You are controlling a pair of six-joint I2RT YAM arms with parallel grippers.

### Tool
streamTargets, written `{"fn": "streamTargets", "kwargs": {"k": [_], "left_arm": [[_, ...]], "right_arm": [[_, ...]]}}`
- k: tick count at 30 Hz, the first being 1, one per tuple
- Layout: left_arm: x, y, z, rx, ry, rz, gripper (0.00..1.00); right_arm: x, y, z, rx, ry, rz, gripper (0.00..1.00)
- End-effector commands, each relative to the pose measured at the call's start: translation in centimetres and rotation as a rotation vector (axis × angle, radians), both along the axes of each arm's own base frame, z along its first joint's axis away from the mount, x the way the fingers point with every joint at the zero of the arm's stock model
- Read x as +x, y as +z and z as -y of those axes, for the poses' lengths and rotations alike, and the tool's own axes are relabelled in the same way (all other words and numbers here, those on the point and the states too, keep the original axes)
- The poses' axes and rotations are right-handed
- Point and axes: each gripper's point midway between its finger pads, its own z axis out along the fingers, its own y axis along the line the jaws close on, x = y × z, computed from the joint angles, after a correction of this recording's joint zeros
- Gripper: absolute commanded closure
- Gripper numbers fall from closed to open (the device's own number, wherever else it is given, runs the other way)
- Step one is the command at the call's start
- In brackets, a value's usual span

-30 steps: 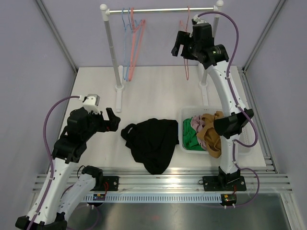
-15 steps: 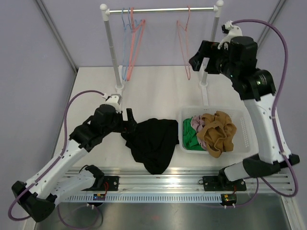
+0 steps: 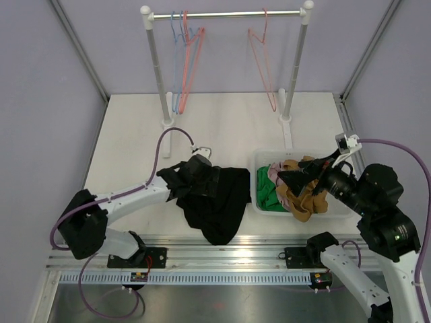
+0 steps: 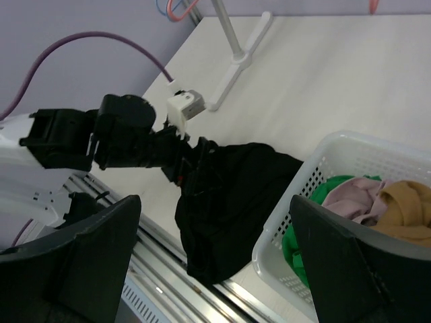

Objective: Remove the tank top from the hanger

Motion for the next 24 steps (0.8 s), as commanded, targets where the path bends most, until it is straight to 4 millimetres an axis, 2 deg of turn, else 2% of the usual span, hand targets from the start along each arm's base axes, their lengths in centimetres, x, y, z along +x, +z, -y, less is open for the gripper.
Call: {"fn": "streamTargets", "kwargs": {"k": [1,8,10,12,14,15,16,17,18,21,23,24], "left_arm": [[1.7,-1.9,1.3,-0.006,0.039,0.024,0.01],[0.9,-7.5,1.8,0.099,0.022,-0.076,0.03],[0.8,-8.2,2.0,0.104,0.017,-0.088,0.18],[0.6,-8.8,2.0,0.109,0.007,-0.097,0.26],[0.3,-8.9,2.2,0.099,-0.002,-0.104,0.57],[0.3,-8.6,2.1,0.097,0.002,-0.101,0.69],[0.3,-8.3,1.9,0.103,0.010,-0.087,0.97],[0.3,-7.8,1.9,0.095,0.019,-0.078,1.00],[0.4,-6.1,2.0,0.064,0.024,-0.046,1.00],[-0.2,-3.0,2.3,0.024,0.026,0.016,1.00],[0.0,1.7,2.9,-0.063,0.029,0.107,1.00],[-0.6,3.0,3.1,-0.073,0.012,0.125,1.00]], "right_arm": [[-1.6,-0.1,-0.7,0.044,0.070,0.021,0.00],[-3.1,0.0,-0.3,0.053,0.073,0.021,0.01],[-3.4,0.2,-0.2,0.057,0.075,0.031,0.01],[-3.6,0.0,0.0,0.055,0.072,0.028,0.01],[-3.7,-0.3,0.2,0.051,0.060,0.024,0.00],[-3.8,-0.3,0.3,0.051,0.057,0.028,0.01],[-3.8,-0.3,0.4,0.048,0.051,0.030,0.00],[-3.8,-0.5,0.5,0.045,0.048,0.027,0.01],[-4.0,-0.3,0.6,0.044,0.044,0.031,0.00],[-3.6,-0.2,1.5,0.032,-0.013,0.035,0.01],[-3.4,-0.3,2.3,0.029,-0.066,0.029,0.00],[-3.0,0.0,3.4,0.030,-0.135,0.036,0.01]]}}
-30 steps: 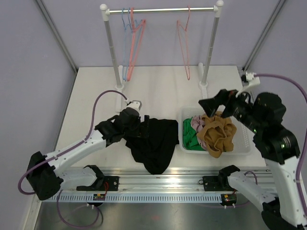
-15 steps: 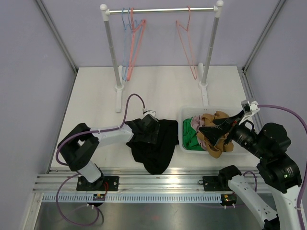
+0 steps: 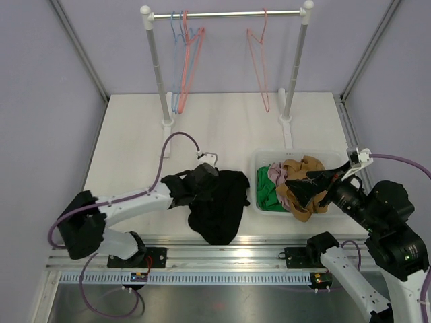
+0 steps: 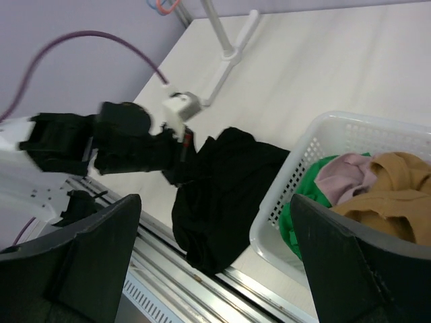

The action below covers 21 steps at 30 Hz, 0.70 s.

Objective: Remove the tank top from the hanger

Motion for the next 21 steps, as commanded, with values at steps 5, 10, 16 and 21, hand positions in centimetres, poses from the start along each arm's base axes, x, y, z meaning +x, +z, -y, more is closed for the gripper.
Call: {"fn": "streamTargets", "kwargs": {"k": [5,10,16,21], "left_arm": [[0.1,16.6,2.9,-0.221,-0.040,0.290,1.00],[-1.0,22.5,5.7,-0.244,-0.161,0.370,1.00],[-1.0,31.2,9.5,-0.320,-0.270,0.487,1.00],[-1.1,38.4,13.4,-0.414,-0.409,0.669,1.00]], "right_arm": [[0.5,1.3,4.3,-0.005,-0.251,0.032,0.01],[0.2,2.3,5.3,-0.006,-0.298,0.057,0.01],[0.5,3.8,7.4,-0.025,-0.408,0.084,0.01],[0.8,4.7,9.6,-0.019,-0.534,0.092,0.01]]}}
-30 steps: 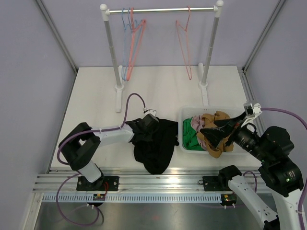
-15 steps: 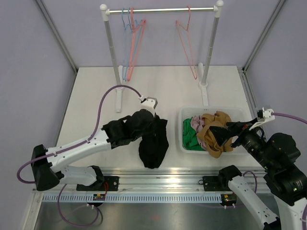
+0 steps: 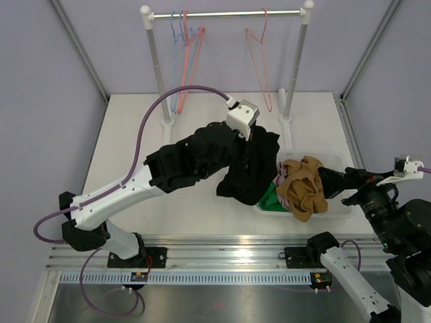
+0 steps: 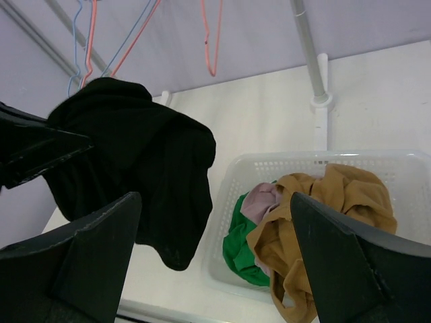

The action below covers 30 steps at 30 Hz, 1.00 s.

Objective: Remove the tank top from the hanger

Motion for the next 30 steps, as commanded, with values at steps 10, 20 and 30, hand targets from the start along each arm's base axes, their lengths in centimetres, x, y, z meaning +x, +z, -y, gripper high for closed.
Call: {"fn": "streamTargets", "kwargs": {"k": [10,20,30], "left_arm": [[0.7,5.3,11.3,-0.121,-0.334,0.371,1.00],[1.2,-8.1,18.8,-0.008,-0.444,0.177,1.00],[-2.3,-28.1,19.3,0.180,-0.452,-0.335,1.00]], "right_arm": [[-0.4,2.0,3.0,-0.012,-0.148,0.048,0.00],[-0.3,0.9,2.4,-0.028,-0.114,0.021,0.00],[1.8,-2.3,-0.7,-0.058,0.008,-0.106,0.00]]}}
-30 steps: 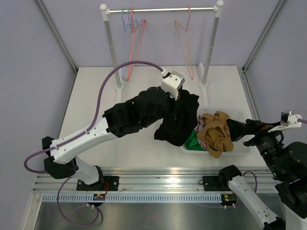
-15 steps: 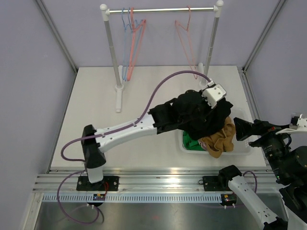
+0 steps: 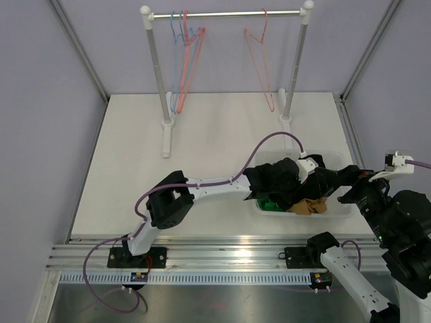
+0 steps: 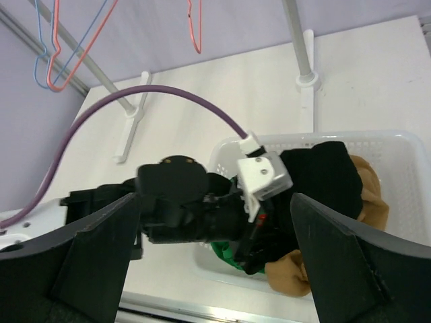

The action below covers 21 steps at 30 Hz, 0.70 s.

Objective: Remove the tank top from the hanger

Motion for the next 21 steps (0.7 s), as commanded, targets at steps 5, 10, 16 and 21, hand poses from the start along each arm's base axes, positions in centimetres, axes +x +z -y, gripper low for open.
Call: {"fn": "streamTargets", "kwargs": {"k": [5,10,16,21], "left_arm": [[-1.5,-2.3,-0.4,0.054,0.045,-0.166,1.00],[-0.6,4.6,-1.6,-0.021,0.089,-0.100,0.67],[0.8,15.1,-3.6,-0.199,0.189,0.000,0.19],[2.5,20.2,-7.4,-0.276,0.362,0.078,0.01]], "right_arm": [[1.2,-1.7,-1.5,-0.026,0.057,-0.057,0.00],[0.4,-1.3,-0.3,-0.042,0.012,-0.064,0.00],[-0.6,-0.2,0.9,-0.065,-0.021,-0.051,0.01],[-0.5,-0.2,1.1,-0.101,-0.026,-0.076,0.01]]}}
